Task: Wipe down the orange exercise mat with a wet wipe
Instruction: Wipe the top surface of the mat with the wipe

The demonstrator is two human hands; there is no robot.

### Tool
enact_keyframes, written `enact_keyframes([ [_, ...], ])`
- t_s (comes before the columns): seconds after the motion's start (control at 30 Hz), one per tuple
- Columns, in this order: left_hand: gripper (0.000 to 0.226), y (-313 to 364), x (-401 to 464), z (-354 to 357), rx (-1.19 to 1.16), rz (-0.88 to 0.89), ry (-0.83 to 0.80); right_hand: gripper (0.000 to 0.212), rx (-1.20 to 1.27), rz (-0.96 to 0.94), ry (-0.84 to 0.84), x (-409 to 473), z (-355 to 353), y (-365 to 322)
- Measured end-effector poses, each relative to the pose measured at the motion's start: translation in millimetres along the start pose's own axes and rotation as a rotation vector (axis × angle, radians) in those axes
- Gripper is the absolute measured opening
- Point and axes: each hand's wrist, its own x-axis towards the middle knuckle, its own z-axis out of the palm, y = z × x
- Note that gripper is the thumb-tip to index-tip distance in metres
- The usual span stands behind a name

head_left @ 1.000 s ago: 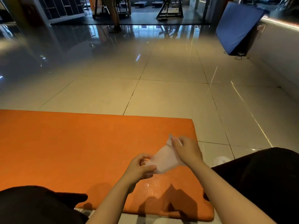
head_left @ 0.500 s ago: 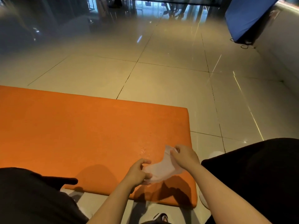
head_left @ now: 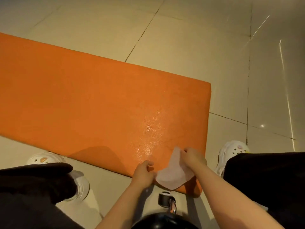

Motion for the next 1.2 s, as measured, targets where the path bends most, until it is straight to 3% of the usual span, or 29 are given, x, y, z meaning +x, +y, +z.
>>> enact_keyframes([
  [0.17, 0.083, -5.5, 17.5, -12.5, 0.548, 0.068, 0.071, 0.038, 0.057, 0.102, 0.292, 37.9, 2.1, 11.6],
  [0.27, 0.105, -1.9, 33.5, -26.2, 0.721, -0.010, 0.135, 0.037, 0.190, 0.077, 0.487, 42.3, 26.9, 23.4],
  [0.37, 0.130, -4.1, 56.7, -38.3, 0.865, -0.118, 0.087, 0.039, 0.288, -0.014, 0.438, 28.4, 71.9, 22.4],
  [0.47, 0.140, -5.4, 78.2, -44.5, 1.018, -0.151, 0.039, 0.054, 0.125, -0.077, 0.290, 16.9, 115.0, 14.8],
  [0.6, 0.146, -8.0, 91.8, -51.1, 1.055, -0.162, -0.024, 0.078, 0.068, -0.074, 0.282, 34.4, 123.0, 17.9],
  [0.73, 0.153, -5.5, 96.6, -56.9, 1.062, -0.194, -0.104, 0.070, 0.075, -0.026, 0.467, 75.7, 93.1, 31.6],
  [0.93, 0.157, 0.6, 100.7, -60.0, 1.083, -0.244, -0.181, 0.067, -0.029, 0.070, 0.522, 142.2, 51.8, 37.5],
  [1.07, 0.158, 3.5, 99.8, -61.8, 1.065, -0.245, -0.204, 0.060, -0.153, -0.243, 0.654, 135.5, 95.6, -45.5],
  [1.2, 0.155, 3.3, 98.4, -61.3, 1.060, -0.243, -0.209, 0.063, -0.248, -0.481, 0.428, 91.0, 140.4, -82.7],
])
